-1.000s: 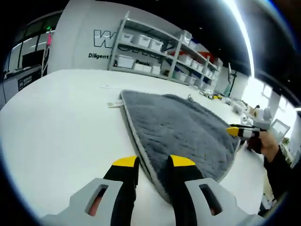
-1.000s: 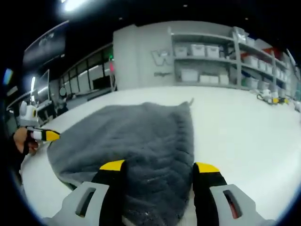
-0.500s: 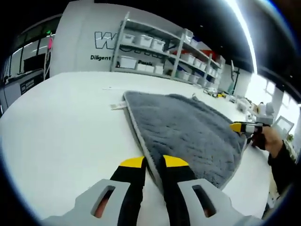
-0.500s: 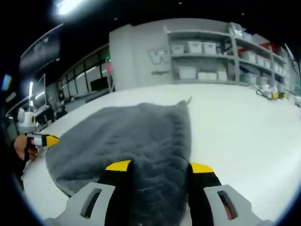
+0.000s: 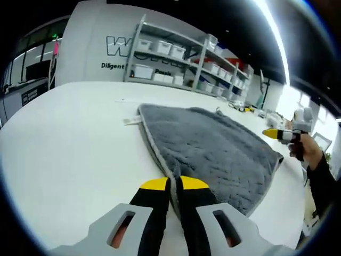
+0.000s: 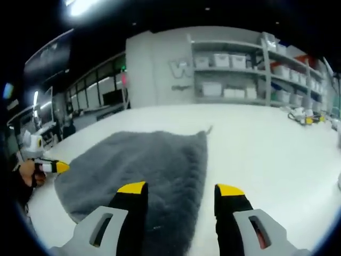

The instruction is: Open the folded towel by lifting each exposed corner and separating the folded layers until the towel lies flat within the target outline without major curled edges

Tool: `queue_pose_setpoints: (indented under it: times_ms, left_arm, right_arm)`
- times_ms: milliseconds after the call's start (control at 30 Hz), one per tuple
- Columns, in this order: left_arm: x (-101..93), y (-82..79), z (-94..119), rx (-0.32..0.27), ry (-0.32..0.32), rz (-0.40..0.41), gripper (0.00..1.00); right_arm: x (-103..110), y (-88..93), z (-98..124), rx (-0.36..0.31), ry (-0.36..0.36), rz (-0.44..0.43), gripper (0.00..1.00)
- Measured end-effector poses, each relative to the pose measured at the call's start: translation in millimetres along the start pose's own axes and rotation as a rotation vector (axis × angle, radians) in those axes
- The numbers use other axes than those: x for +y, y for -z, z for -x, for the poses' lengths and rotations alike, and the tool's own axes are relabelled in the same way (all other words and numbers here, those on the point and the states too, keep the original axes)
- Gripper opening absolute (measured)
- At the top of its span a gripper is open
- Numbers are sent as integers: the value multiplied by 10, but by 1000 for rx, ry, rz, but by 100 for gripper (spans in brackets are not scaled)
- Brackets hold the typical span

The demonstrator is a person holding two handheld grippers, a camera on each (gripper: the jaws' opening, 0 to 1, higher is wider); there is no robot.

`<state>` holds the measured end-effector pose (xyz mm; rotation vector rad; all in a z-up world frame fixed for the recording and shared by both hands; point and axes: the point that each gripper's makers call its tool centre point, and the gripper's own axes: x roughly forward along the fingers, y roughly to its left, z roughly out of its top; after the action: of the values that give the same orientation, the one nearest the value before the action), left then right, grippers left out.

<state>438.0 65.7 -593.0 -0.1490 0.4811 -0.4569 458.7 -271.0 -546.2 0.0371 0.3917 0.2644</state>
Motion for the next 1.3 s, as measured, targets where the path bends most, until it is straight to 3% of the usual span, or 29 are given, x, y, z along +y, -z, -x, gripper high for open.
queue_pose_setpoints:
  times_ms: [300, 567, 633, 767, 967, 1300]
  left_arm:
    - [-20, -9, 5, -16, 16, -32, 4]
    - [-27, 2, 16, -12, 27, -6, 4]
    - [-32, 4, 16, -8, 29, -6, 4]
    - [-40, 2, 6, -6, 33, -5, 4]
    - [-48, 5, -4, -9, 36, -4, 4]
    - [-28, -14, 23, -14, 58, 13, 4]
  right_arm:
    - [-106, 145, -255, 83, 6, 29, 43]
    - [-125, 279, -340, 131, 12, 24, 40]
    - [-55, 64, -294, 94, 10, 104, 38]
    - [246, -424, -253, 89, -53, 275, 43]
    - [633, -733, -429, 155, -153, 344, 44]
    - [1213, -1335, -694, 143, -235, 440, 50]
